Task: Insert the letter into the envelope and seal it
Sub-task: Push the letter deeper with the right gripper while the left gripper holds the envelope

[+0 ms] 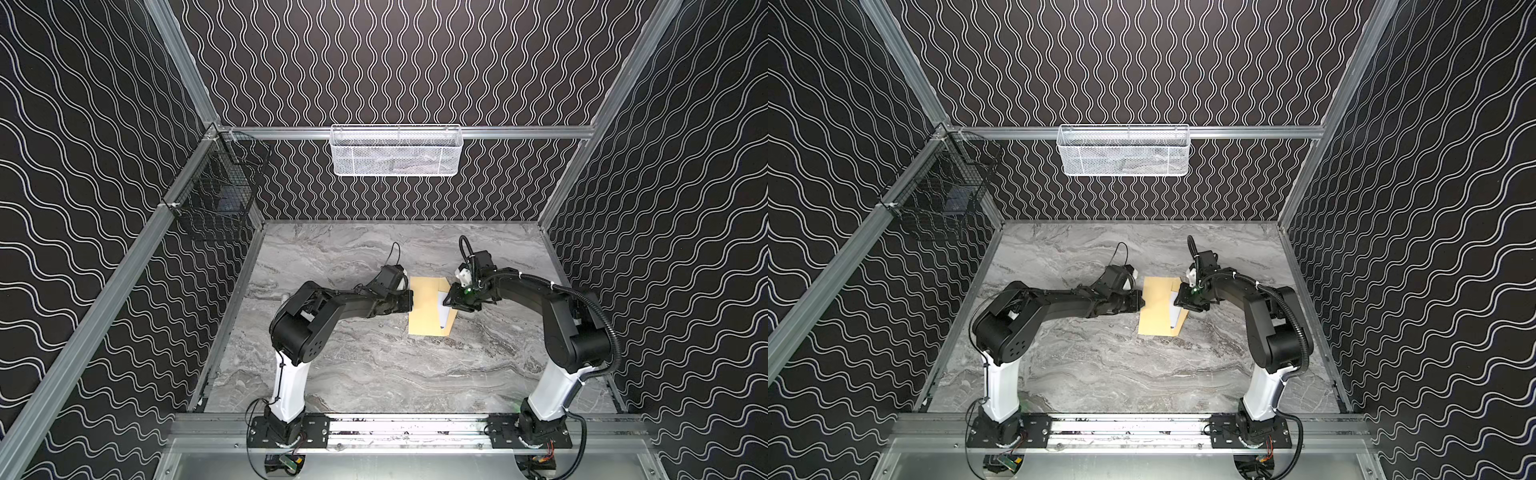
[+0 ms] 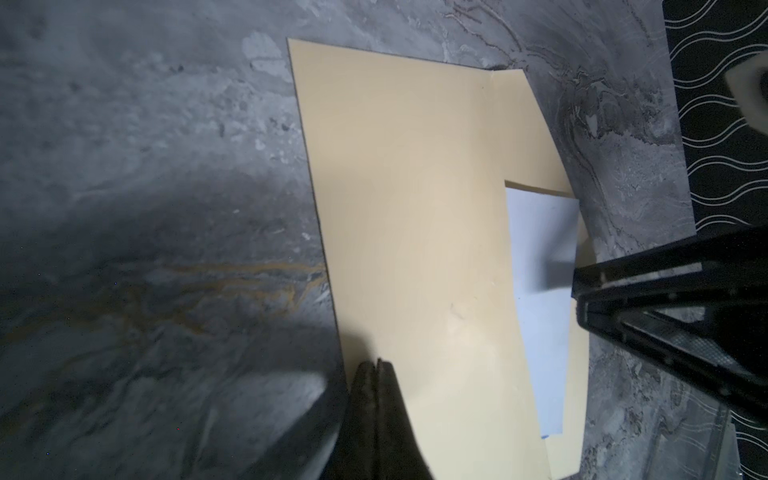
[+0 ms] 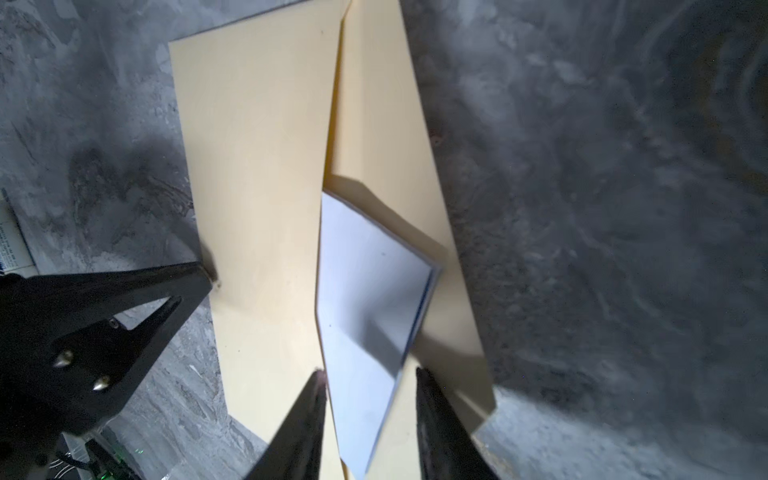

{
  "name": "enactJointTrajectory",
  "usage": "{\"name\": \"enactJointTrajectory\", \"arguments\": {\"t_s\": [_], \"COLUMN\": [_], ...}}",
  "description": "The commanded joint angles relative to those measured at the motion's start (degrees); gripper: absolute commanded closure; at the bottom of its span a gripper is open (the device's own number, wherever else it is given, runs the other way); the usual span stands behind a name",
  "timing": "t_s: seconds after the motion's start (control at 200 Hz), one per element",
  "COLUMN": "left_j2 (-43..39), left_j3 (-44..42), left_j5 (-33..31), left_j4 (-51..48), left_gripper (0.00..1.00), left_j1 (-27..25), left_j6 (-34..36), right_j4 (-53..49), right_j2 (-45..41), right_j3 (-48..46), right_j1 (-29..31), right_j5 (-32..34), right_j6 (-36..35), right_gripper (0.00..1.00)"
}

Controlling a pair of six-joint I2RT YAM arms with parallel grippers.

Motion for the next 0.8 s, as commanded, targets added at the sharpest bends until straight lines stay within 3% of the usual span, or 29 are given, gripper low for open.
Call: {"name": "enactJointTrajectory", "arguments": {"t_s": [0.0,0.21,0.3,0.415,0.556,0.711,0.796], "left_j2": [1.8,1.6,1.2,-0.8,-3.9,-8.9,-9.2], "left_j3": [-0.9,-1.1,-1.2,-1.9,-2.3,-4.4,-4.6], "left_j5": [-5.4,-4.9,-4.7,-4.0,-1.7,-3.3,-3.2], "left_j4": [-11.6,-10.6,-9.5,-7.3,-4.3,-2.8,-3.2], "left_gripper": [1.0,1.0,1.0,0.96,0.83,0.52,0.47], "left_j1": [0.2,0.2,0.2,0.2,0.2,1.0,1.9], "left_j6": [0.9,1.3,2.0,2.7,2.5,-0.7,-2.1], "right_j4": [0.5,1.9,2.3,3.5,3.7,3.8,3.6], "right_j2": [0.6,1.4,1.6,1.1,1.5,0.6,0.5], "right_j3": [-0.1,-0.5,-0.5,-1.2,-1.8,-2.5,-2.3], "right_j1": [0.0,-0.2,-0.2,-0.1,-0.2,-0.1,-0.1], "right_j5": [-0.1,0.1,0.2,-0.5,-0.6,-0.3,-0.3], "right_j6": [0.1,0.0,0.0,0.4,0.5,0.6,0.6], "right_gripper": [0.71,0.83,0.96,1.0,1.0,1.0,1.0]}}
